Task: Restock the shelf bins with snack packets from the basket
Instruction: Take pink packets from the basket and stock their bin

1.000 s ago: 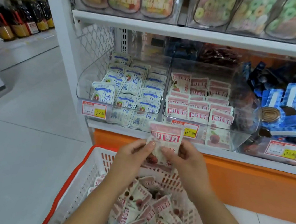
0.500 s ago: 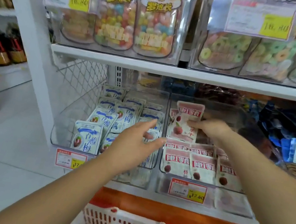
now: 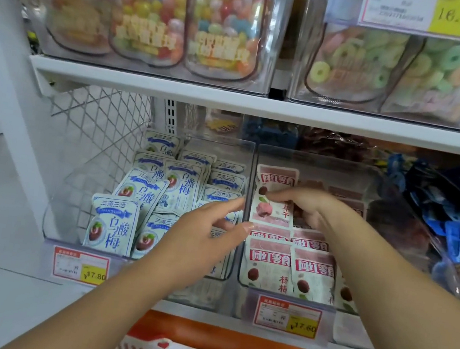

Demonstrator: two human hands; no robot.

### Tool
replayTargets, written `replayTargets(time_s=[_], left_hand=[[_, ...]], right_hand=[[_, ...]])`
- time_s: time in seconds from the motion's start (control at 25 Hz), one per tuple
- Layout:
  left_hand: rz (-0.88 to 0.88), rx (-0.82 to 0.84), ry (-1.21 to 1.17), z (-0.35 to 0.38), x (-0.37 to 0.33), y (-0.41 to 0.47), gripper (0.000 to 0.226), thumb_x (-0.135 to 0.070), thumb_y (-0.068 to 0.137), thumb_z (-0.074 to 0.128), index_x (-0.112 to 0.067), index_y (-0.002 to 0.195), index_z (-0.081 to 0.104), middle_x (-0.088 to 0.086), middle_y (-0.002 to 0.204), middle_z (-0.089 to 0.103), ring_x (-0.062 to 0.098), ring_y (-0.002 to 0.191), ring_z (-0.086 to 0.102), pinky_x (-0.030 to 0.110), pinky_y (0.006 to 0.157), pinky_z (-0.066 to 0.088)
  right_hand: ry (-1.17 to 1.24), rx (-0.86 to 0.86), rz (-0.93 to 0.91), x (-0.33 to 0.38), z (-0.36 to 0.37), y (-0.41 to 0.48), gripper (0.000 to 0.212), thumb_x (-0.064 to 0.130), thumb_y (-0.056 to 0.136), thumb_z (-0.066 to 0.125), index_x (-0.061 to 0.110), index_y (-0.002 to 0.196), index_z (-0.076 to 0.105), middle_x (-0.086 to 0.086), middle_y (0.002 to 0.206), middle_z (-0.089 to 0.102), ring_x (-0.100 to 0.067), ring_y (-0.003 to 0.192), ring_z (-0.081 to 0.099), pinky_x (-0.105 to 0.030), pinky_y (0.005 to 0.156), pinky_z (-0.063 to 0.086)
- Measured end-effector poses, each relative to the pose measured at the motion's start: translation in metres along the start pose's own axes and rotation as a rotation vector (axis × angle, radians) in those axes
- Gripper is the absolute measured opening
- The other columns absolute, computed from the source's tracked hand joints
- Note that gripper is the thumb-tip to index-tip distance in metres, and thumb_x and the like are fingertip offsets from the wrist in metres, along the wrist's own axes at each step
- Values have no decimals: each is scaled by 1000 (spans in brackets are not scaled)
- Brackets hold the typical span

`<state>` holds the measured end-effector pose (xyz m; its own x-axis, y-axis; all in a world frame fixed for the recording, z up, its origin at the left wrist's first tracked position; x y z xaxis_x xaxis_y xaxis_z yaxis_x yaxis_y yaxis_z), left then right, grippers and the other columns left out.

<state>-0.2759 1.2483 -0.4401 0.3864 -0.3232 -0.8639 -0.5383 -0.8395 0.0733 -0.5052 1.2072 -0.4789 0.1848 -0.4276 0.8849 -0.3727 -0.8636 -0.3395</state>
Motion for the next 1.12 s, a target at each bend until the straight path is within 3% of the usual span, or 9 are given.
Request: replayTargets(time_s=[0.16, 0.28, 0.48, 0.56, 0.68, 0.8, 0.96, 1.12], left_hand=[[5, 7, -6, 0, -1, 1, 53, -56, 86, 56, -48, 137, 44, -25, 108, 62, -11, 89, 56, 26, 87, 45], [2, 2, -6, 0, 1, 1, 53, -57, 85, 55, -48, 137, 45, -25, 107, 62, -12, 93, 56, 25, 92, 44], [8, 11, 4, 0, -2, 1, 52, -55, 87, 55, -47, 138, 44, -27, 113, 59, -17, 92, 54, 22, 90, 42], [14, 13, 6, 1, -1, 2, 53, -55, 87, 55, -47, 138, 44, -27, 113, 60, -18, 97, 54, 21, 92, 41], [22, 11, 1, 0, 0, 2, 53, -55, 86, 56, -47, 137, 45, -26, 112, 60, -19, 94, 54, 19, 90, 41], [8, 8, -12, -1, 0, 3, 53, -56, 85, 56, -49, 136, 45, -23, 108, 61, -14, 76, 55, 24, 87, 45], [-4, 12, -10, 0, 3, 4, 53, -55, 86, 56, -49, 137, 44, -23, 107, 62, -15, 104, 53, 17, 90, 37], [-6, 8, -16, 0, 2, 2, 51, -52, 87, 57, -47, 136, 46, -23, 111, 61, -17, 105, 51, 11, 87, 34]], right_hand=[[80, -166, -258, 28, -24, -5, 29, 11, 76, 79, 19, 102, 68, 2, 101, 74, -21, 96, 70, -43, 95, 53], [-50, -126, -252, 28, -13, 3, 25, 18, 82, 75, 24, 105, 65, 0, 111, 71, -22, 103, 66, -45, 100, 49], [2, -175, -272, 26, -24, 9, 20, 21, 88, 69, 22, 108, 65, 1, 112, 70, -20, 103, 65, -41, 99, 48], [40, -81, -245, 24, -30, 13, 21, 17, 86, 70, 20, 106, 65, 0, 108, 72, -20, 101, 67, -41, 100, 48], [-98, 64, -183, 13, -15, 17, 49, 31, 68, 80, 23, 114, 63, 0, 106, 74, -23, 101, 70, -48, 100, 48], [-232, -85, -195, 8, -14, 24, 61, 45, 65, 84, 28, 119, 60, 5, 111, 72, -20, 100, 68, -44, 97, 50], [-243, -220, -173, 9, -25, 20, 97, 48, 58, 88, 23, 139, 42, 0, 133, 58, -25, 116, 58, -41, 98, 48], [-367, -233, -170, 9, -12, 7, 88, 55, 72, 77, 18, 142, 39, -7, 136, 55, -27, 116, 57, -36, 94, 49]])
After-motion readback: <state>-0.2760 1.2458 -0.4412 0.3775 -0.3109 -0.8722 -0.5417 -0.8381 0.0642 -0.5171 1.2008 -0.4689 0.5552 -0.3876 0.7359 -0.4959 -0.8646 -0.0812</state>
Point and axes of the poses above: each hand's wrist, its own y-axis towards the middle knuckle, its own z-axis out of the palm, x = y × z, the point moved 9 cm from there along y, towards the middle knuckle
